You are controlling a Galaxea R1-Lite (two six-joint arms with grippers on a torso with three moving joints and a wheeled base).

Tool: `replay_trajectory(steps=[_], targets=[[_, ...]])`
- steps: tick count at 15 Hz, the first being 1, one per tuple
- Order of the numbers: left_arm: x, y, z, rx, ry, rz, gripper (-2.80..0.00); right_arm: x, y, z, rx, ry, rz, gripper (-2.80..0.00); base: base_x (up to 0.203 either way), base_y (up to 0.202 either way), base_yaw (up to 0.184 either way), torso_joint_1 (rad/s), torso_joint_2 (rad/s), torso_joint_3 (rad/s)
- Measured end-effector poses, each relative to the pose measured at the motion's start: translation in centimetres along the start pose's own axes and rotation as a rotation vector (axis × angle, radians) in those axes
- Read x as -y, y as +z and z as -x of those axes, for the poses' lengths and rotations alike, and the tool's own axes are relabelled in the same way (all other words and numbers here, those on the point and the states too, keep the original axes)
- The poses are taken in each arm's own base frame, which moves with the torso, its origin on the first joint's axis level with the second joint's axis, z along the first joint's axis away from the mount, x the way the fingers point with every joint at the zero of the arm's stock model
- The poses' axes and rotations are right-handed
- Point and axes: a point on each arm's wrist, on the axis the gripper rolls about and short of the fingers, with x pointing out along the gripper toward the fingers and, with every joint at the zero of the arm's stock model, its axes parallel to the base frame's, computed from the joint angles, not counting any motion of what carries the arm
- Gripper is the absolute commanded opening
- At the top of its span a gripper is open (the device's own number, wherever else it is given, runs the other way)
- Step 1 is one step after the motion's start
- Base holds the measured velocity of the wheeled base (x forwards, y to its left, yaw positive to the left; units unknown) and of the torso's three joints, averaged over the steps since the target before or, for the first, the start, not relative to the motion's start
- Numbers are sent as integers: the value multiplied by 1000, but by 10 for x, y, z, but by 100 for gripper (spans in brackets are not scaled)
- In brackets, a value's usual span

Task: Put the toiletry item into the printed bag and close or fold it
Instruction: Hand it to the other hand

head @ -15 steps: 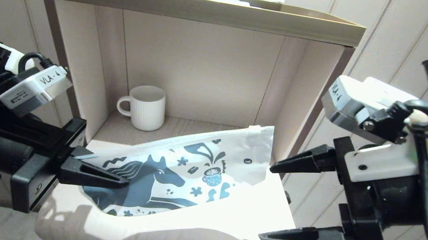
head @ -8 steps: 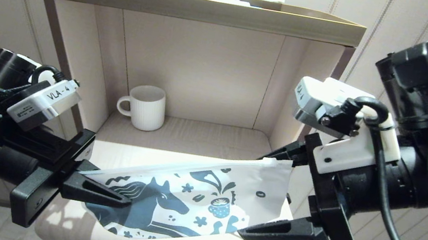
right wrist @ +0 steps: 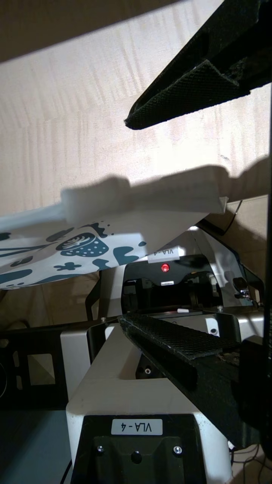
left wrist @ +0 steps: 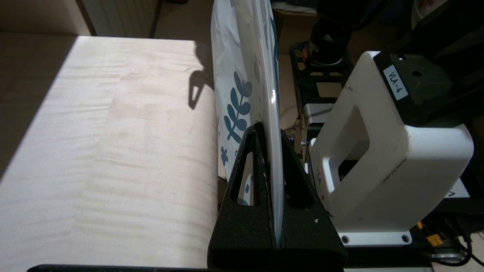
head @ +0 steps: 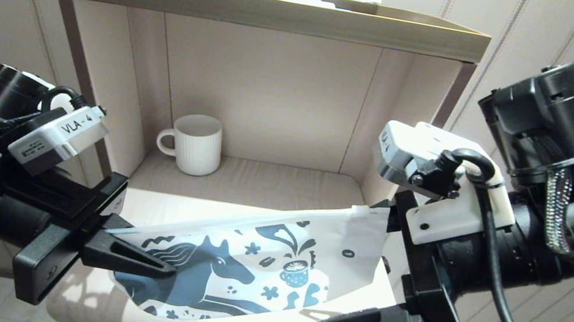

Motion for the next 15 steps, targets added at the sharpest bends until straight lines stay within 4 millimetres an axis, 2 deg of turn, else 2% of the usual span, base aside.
replay_trajectory(steps=[11,12,15], targets=[[0,0,0,1,-1,-1,-280,4,0,-4,31,65,-13,0,0,0,0,0,0,0],[0,0,0,1,-1,-1,-280,4,0,-4,30,65,-14,-280,0,0,0,0,0,0],[0,0,0,2,-1,-2,-280,5,0,-5,29,67,-15,-280,0,0,0,0,0,0]])
